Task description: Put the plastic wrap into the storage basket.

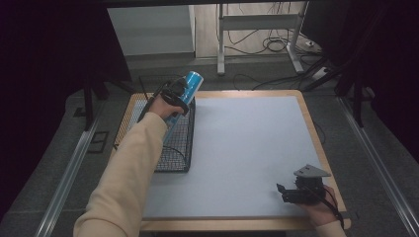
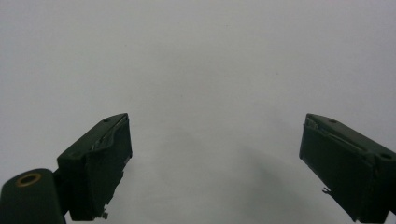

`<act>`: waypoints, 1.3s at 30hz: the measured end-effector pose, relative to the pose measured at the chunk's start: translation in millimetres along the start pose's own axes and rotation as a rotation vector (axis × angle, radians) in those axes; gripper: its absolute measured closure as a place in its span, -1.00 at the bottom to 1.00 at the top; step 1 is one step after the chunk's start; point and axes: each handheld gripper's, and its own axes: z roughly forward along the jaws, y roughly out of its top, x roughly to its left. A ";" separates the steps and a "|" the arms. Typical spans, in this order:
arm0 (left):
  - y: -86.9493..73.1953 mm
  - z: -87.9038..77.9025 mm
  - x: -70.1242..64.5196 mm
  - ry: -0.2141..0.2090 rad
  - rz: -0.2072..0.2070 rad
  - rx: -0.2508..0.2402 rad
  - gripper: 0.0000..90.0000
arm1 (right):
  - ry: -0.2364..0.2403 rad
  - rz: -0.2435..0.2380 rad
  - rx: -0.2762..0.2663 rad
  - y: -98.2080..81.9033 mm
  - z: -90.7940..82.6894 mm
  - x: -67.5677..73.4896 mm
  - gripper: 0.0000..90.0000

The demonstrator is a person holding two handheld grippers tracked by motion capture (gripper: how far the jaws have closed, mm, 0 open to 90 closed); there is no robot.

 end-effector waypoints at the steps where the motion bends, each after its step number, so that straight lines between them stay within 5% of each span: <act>1: -0.3 0.7 0.3 0.001 0.001 0.006 -0.30 | 0.000 0.000 0.000 0.0 0.1 0.1 -0.79; 9: -2.9 2.5 0.1 0.009 -0.010 -0.004 -0.31 | 0.001 -0.002 -0.003 0.0 -0.4 0.7 -0.79; 15: -6.0 -15.2 1.6 -0.003 -0.063 -0.057 -0.57 | 0.004 0.002 -0.005 -0.1 -0.6 -0.2 -0.79; 18: -13.5 -28.8 1.0 -0.056 -0.071 -0.089 -0.66 | 0.003 0.006 -0.005 -0.4 -0.7 -1.1 -0.79; 28: -42.5 -61.0 -18.2 -0.121 -0.020 -0.189 -0.66 | -0.001 0.000 -0.008 1.5 -1.7 1.1 -0.79; 39: -61.1 -81.8 -57.7 -0.186 0.061 -0.277 -0.63 | -0.002 0.000 -0.009 1.3 -1.7 1.5 -0.79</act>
